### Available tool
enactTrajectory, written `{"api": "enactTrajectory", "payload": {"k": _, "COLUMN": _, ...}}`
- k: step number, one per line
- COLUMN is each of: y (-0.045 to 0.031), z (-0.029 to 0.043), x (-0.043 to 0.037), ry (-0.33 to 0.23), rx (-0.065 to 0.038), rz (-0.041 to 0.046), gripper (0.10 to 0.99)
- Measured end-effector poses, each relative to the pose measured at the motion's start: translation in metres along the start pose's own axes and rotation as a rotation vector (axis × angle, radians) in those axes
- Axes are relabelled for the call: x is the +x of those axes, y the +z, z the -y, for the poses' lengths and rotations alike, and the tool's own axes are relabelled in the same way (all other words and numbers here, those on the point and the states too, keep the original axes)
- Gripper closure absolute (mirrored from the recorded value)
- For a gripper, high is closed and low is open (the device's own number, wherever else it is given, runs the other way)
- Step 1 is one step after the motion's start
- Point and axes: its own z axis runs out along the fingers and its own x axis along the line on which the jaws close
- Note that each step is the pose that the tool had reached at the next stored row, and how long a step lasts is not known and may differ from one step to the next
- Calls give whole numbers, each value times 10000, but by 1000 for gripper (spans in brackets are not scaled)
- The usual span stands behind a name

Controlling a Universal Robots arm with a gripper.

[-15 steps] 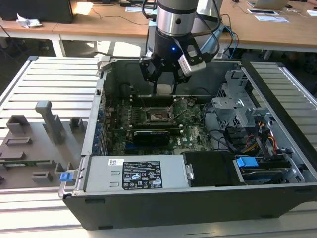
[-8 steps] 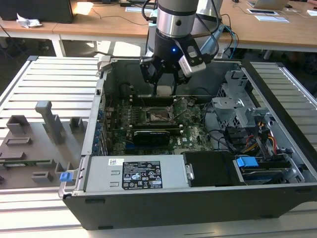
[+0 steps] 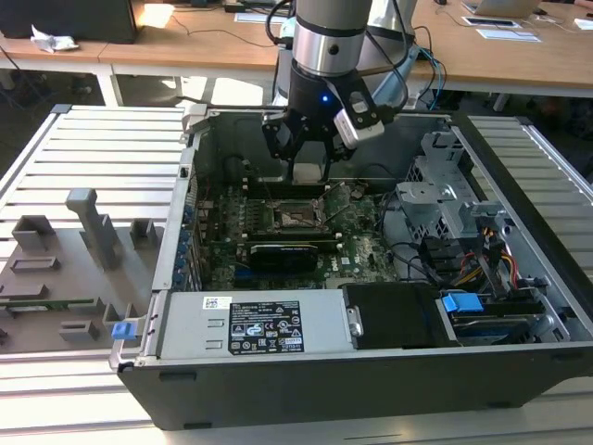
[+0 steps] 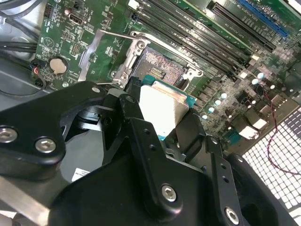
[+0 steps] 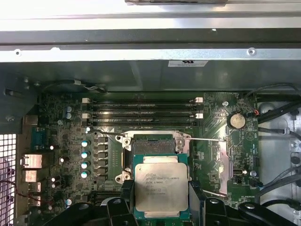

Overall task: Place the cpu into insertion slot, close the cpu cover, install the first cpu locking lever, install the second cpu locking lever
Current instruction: 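Place the cpu into insertion slot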

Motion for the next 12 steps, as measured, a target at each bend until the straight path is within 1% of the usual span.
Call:
{"api": "enactTrajectory", "payload": {"k": 4, "y": 68, "z": 4, "x": -1, "ry": -2, "rx": 0, "rz": 0, "gripper": 541}}
{"api": "enactTrajectory", "payload": {"k": 12, "y": 154, "z": 9, "x": -3, "ry": -2, "rx": 0, "rz": 0, "gripper": 541}}
